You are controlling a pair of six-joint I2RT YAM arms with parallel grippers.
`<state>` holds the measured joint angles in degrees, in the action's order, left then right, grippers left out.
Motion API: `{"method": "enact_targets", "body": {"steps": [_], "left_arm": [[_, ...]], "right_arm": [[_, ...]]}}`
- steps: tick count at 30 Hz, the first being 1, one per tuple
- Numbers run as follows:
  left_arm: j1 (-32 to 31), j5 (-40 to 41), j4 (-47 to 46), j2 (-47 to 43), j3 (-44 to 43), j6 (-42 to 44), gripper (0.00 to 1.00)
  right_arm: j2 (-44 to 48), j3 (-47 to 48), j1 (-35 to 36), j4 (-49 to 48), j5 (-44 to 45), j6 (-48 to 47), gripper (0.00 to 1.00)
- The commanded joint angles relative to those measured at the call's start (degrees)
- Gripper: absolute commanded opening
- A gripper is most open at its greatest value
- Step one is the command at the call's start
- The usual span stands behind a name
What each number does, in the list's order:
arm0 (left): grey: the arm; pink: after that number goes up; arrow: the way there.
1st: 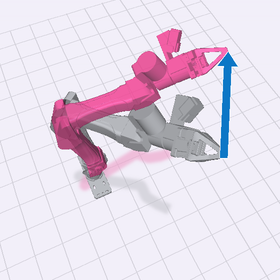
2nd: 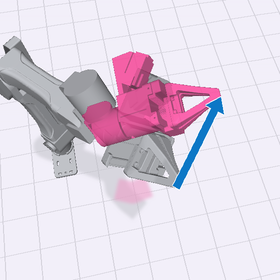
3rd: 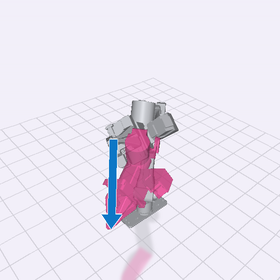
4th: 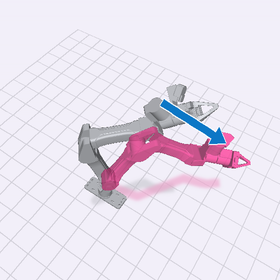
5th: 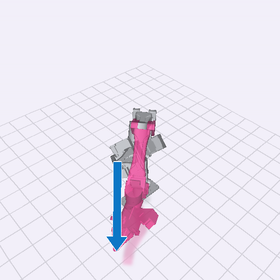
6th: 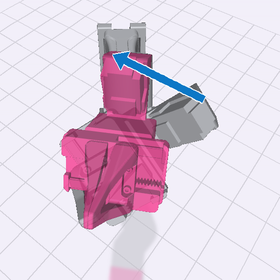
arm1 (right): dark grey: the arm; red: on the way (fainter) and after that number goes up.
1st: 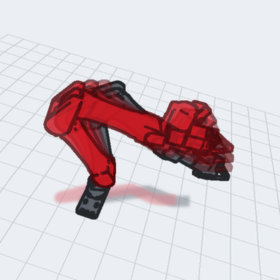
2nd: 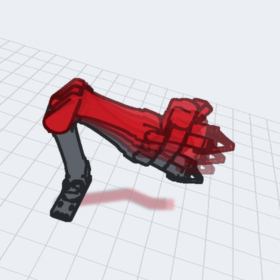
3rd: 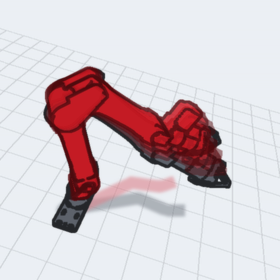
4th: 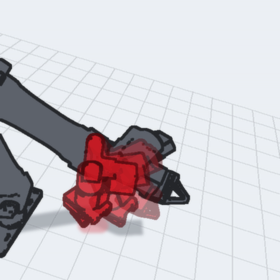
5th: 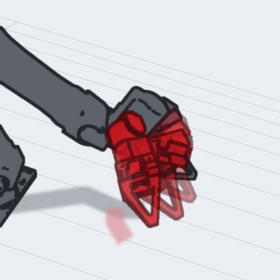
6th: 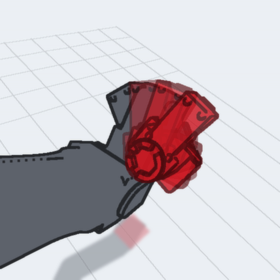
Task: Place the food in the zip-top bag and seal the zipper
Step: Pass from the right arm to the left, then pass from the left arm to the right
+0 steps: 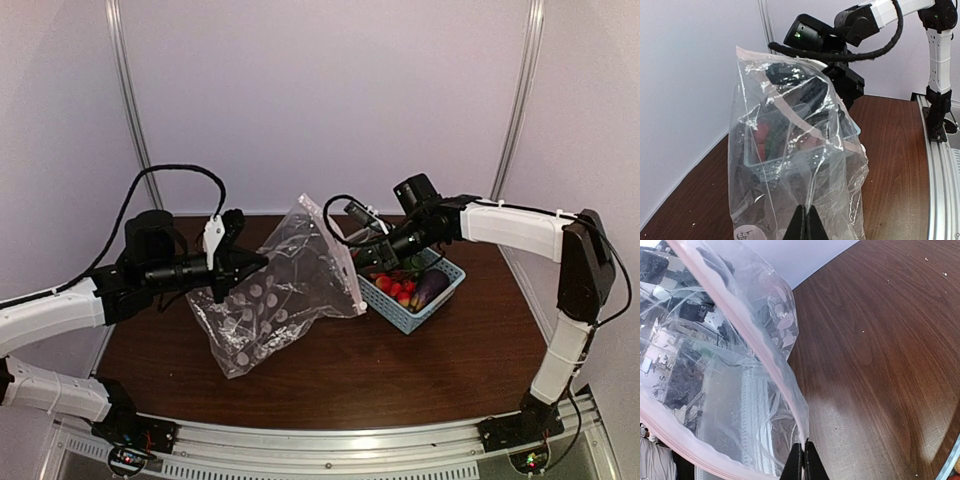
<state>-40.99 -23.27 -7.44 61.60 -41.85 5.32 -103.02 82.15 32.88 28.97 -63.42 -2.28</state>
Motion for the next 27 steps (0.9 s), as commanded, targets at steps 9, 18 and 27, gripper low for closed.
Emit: {"method": "enact_targets", "body": {"steps": [9,18,27], "left_arm": [[-0.3,11.6,7.0,-10.0,-3.4,-5.0,0.66],[-0.3,13.4,27.1,-14.8,-17.2,-11.4,0.78],[-0.3,9.9,36.1,-7.2,-18.9,-13.4,0.71]], "right_arm": [[7.7,15.4,4.5,13.6,30.8,-21.1,0.0],[7.5,15.9,19.8,16.3,50.6,-33.5,0.0],[3.4,14.7,27.6,17.2,57.7,-36.2,0.0]]}}
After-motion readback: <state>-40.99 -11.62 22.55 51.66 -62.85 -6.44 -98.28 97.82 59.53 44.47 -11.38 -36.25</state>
